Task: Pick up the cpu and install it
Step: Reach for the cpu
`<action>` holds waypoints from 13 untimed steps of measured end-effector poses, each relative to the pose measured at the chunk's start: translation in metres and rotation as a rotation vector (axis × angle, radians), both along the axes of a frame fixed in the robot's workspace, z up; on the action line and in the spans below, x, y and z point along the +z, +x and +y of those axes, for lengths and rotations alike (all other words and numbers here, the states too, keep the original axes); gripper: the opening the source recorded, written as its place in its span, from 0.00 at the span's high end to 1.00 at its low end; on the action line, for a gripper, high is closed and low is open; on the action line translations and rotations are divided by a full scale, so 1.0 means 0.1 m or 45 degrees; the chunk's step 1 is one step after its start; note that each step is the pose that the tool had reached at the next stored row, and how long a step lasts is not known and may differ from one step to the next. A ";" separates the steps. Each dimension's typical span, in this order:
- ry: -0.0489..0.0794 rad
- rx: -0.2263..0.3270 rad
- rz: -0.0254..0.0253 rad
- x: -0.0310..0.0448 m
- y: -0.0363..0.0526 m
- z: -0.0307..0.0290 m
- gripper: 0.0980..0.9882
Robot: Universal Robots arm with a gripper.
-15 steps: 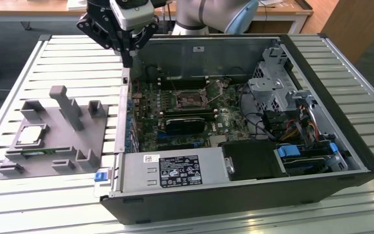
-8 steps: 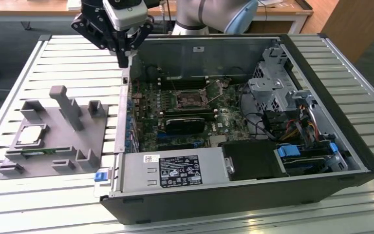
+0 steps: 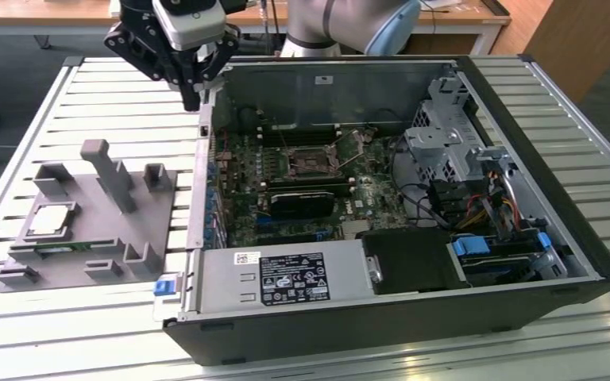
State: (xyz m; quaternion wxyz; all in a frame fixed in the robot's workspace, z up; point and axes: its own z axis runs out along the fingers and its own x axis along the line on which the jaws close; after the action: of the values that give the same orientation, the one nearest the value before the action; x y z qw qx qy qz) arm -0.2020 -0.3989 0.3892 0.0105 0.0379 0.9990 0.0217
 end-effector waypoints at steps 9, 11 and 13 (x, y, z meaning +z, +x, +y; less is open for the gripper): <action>0.000 0.000 0.0000 -0.002 -0.100 0.000 0.99; 0.000 0.000 0.0000 -0.003 -0.122 0.000 0.99; 0.000 0.000 0.0001 -0.004 -0.144 0.000 0.99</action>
State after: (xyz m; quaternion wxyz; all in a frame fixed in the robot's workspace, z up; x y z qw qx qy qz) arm -0.2165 -0.3990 0.3888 0.0105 0.0379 0.9990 0.0217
